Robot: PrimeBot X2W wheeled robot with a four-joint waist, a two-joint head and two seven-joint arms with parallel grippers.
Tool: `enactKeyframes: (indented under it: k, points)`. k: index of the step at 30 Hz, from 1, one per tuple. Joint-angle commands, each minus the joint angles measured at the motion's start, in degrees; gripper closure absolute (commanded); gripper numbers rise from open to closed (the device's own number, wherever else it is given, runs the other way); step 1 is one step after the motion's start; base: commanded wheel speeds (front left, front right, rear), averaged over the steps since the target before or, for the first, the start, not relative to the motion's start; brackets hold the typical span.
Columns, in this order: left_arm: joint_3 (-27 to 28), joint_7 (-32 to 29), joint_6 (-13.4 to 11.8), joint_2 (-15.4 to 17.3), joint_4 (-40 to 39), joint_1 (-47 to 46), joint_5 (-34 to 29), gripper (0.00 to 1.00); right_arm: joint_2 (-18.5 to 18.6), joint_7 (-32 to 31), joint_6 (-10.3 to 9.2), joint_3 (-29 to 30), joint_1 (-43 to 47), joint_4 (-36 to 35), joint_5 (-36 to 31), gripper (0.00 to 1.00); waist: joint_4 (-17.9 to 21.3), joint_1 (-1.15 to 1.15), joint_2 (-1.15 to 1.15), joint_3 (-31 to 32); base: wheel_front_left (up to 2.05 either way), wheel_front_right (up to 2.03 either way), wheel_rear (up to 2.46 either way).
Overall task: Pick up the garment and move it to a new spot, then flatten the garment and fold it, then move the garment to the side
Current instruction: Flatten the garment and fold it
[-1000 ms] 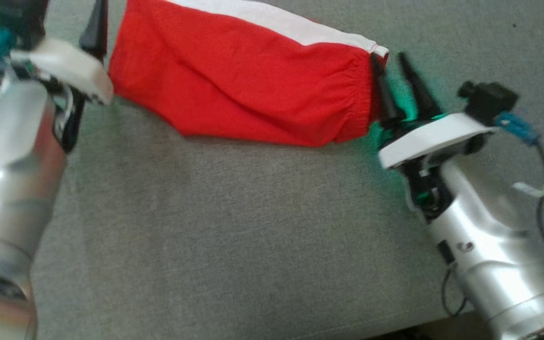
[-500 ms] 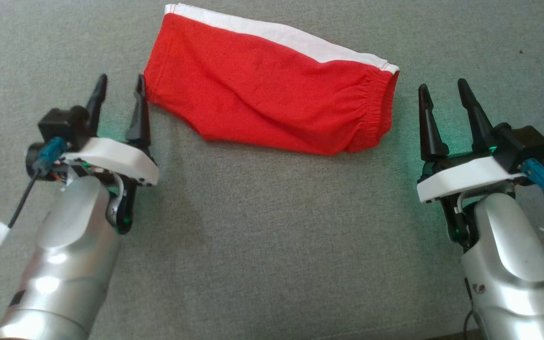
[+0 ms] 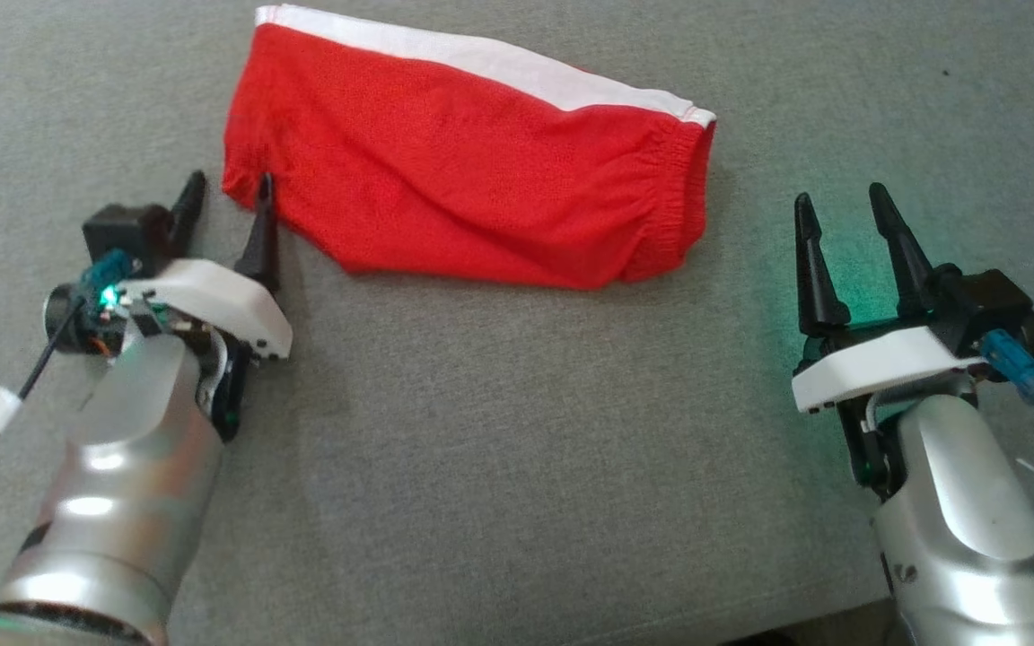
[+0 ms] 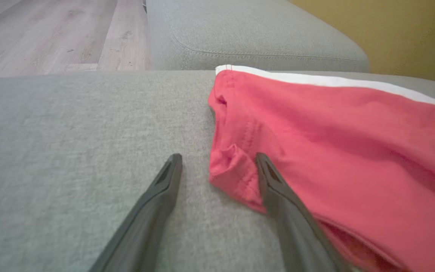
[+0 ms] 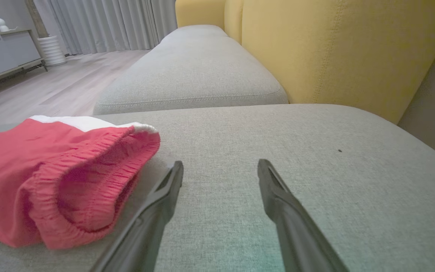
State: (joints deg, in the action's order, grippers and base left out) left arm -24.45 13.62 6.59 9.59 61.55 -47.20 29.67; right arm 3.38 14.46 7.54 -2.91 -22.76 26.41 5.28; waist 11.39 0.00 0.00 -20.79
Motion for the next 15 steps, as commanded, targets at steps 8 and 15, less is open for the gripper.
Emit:
enactKeyframes:
  k: [8,15]
  points:
    - [-2.0,-2.7,0.7,-1.0,5.1,-1.9,-0.1,1.00,-0.5,0.5,-0.05,-1.2,0.8,-1.3,1.5,0.00,0.2,0.00,0.00,1.3,0.00,0.00,0.00]
    - [-2.8,0.1,0.9,-1.3,3.5,0.1,2.6,1.00,-0.5,0.5,-0.05,-1.2,2.1,-0.3,2.4,0.00,-2.6,0.00,0.00,5.4,0.00,0.00,0.00]
